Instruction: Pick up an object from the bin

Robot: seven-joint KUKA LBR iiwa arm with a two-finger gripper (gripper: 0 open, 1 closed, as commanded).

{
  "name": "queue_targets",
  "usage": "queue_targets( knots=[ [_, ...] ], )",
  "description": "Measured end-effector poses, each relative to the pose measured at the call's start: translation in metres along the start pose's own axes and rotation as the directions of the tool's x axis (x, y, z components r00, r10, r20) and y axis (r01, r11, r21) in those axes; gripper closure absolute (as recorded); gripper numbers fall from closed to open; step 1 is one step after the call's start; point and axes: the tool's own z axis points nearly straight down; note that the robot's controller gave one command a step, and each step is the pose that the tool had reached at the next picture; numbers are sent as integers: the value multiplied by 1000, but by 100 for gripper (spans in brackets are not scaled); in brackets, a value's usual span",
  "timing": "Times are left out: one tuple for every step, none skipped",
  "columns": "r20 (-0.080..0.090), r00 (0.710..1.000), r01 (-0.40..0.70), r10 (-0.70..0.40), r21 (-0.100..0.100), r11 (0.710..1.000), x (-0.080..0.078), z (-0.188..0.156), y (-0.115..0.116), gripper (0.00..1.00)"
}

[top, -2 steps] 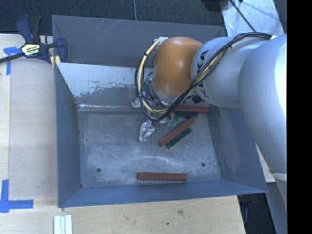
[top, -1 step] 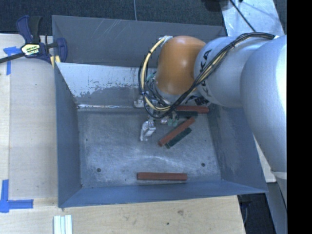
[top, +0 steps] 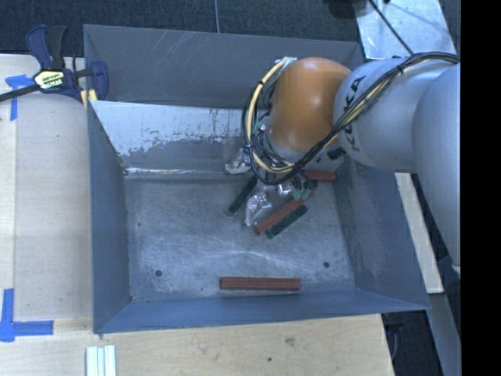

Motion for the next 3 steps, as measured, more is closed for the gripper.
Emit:
queue_targets(
  knots=[
    [21,995,-95,95,11,995,-7,-3,1,100],
    [20,994,-107,106,12,994,-7,-3,2,100],
    [0,995,-96,96,13,995,-9,-55,1,100]
  ],
)
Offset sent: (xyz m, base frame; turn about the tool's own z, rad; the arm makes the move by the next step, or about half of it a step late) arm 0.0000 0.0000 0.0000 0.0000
